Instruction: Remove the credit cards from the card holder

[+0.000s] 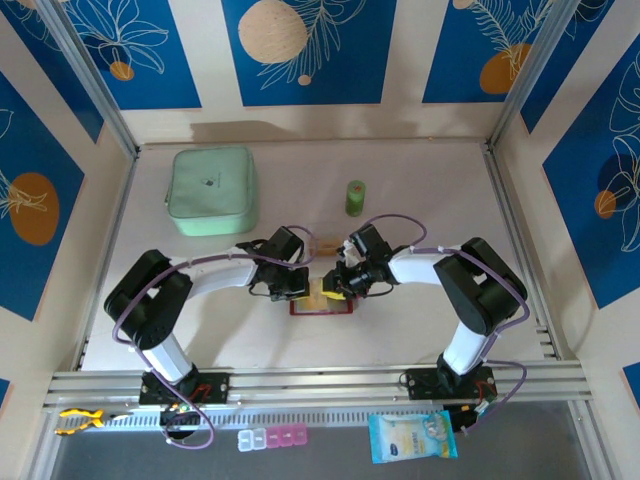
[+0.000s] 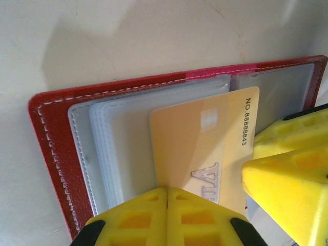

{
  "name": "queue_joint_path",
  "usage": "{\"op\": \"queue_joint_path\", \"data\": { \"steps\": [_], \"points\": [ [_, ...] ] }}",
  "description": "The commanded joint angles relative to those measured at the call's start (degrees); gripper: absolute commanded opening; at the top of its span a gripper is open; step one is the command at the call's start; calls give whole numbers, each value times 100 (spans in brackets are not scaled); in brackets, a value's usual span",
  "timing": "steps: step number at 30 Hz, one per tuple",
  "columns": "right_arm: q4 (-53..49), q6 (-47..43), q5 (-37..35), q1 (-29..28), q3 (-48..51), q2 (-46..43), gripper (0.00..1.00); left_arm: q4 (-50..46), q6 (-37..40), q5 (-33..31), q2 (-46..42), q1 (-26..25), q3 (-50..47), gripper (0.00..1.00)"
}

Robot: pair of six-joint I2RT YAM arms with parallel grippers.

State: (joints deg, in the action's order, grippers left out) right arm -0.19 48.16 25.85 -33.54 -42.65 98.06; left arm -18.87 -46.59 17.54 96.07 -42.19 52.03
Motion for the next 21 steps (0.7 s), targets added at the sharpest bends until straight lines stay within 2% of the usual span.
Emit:
{"op": "queue_joint_path", "data": {
  "steps": [1, 11, 21],
  "points": [
    [241, 112, 321, 38, 95, -7, 21, -152, -7, -102, 120, -39, -114, 1],
    [307, 92, 274, 96, 265, -191, 12, -104, -38, -109, 116, -33, -132, 2],
    [156, -72, 83, 302, 477, -494, 7, -134, -49, -150, 17, -33, -141, 5]
  ]
}}
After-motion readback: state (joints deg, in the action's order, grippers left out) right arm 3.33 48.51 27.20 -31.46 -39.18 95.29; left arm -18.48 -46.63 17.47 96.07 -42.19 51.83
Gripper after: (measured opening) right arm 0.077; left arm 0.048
